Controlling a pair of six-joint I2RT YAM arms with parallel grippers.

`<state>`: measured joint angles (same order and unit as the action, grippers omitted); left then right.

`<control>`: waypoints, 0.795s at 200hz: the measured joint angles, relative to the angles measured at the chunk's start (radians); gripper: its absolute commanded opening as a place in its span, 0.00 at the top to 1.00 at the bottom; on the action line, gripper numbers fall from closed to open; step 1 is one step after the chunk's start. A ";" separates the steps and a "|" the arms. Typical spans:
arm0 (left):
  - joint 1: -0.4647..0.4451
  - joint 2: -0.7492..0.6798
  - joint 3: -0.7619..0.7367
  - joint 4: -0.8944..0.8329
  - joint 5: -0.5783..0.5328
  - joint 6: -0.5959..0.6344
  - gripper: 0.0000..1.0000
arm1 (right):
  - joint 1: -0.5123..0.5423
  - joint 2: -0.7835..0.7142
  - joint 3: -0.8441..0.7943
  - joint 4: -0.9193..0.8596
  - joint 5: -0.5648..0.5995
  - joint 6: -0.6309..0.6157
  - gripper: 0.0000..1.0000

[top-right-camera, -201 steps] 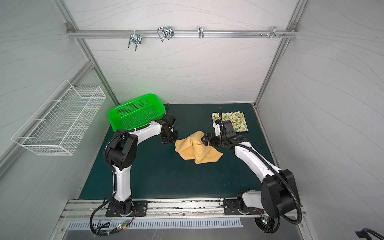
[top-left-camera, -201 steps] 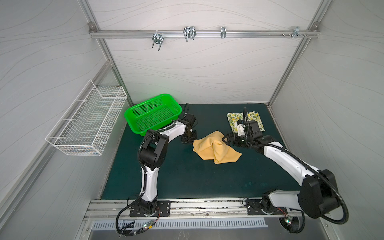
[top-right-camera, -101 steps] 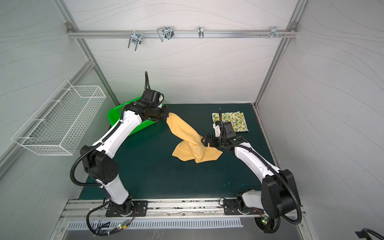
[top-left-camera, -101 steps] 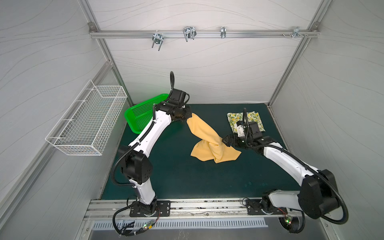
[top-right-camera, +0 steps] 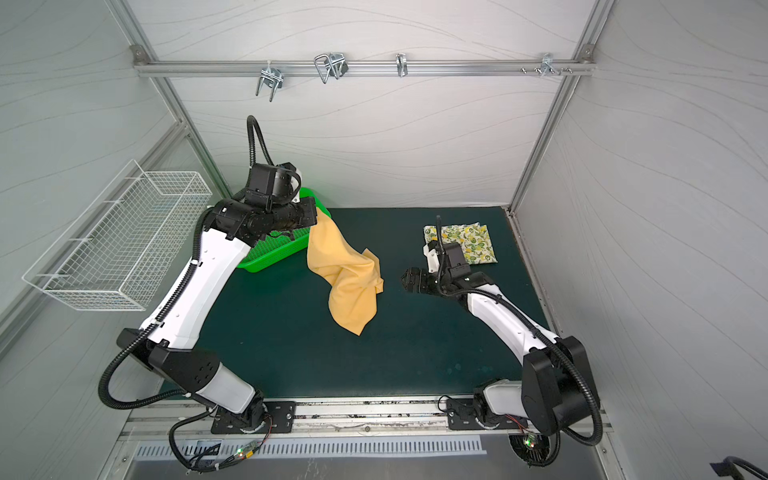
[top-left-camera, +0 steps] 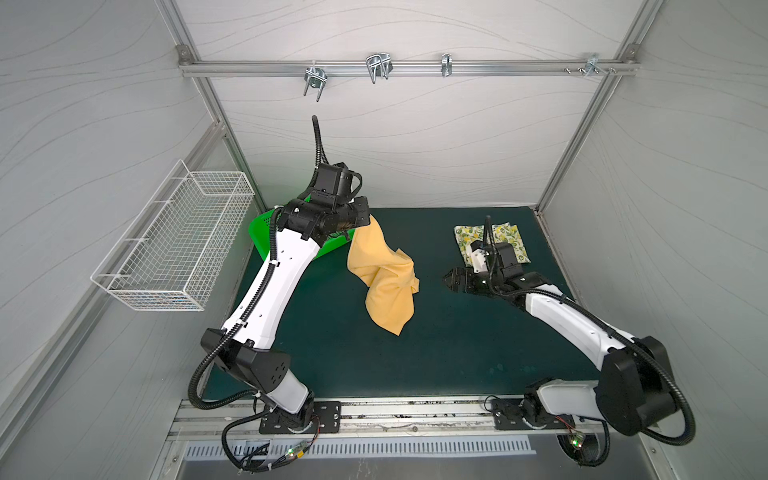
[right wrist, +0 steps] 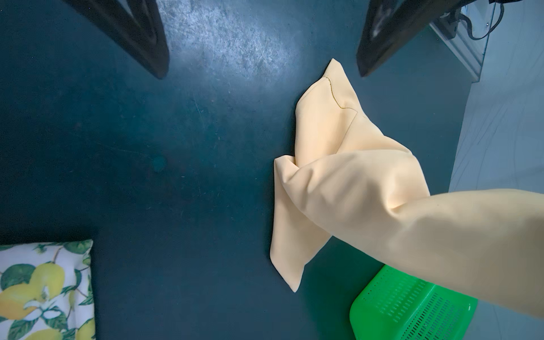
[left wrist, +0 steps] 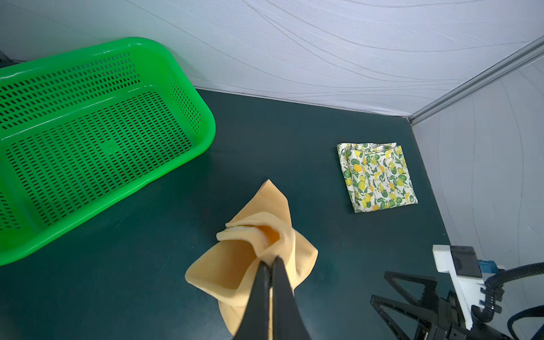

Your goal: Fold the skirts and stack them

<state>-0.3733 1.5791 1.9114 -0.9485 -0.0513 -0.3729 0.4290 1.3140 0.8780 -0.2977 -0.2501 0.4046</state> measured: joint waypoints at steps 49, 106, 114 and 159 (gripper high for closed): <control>-0.001 -0.006 0.013 -0.026 0.001 0.004 1.00 | 0.127 0.002 -0.018 0.055 -0.003 -0.001 0.01; -0.001 -0.007 0.200 -0.079 0.007 0.013 1.00 | 0.404 0.110 -0.024 0.132 0.058 0.007 0.01; -0.001 -0.009 0.209 -0.079 0.006 0.016 1.00 | 0.435 0.134 -0.014 0.133 0.074 0.008 0.01; -0.001 -0.012 0.174 -0.088 0.002 0.036 1.00 | 0.576 0.287 0.081 0.166 0.184 0.010 0.02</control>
<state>-0.3740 1.5669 2.0850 -1.0367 -0.0490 -0.3370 1.0050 1.6009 0.9592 -0.1314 -0.0658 0.4145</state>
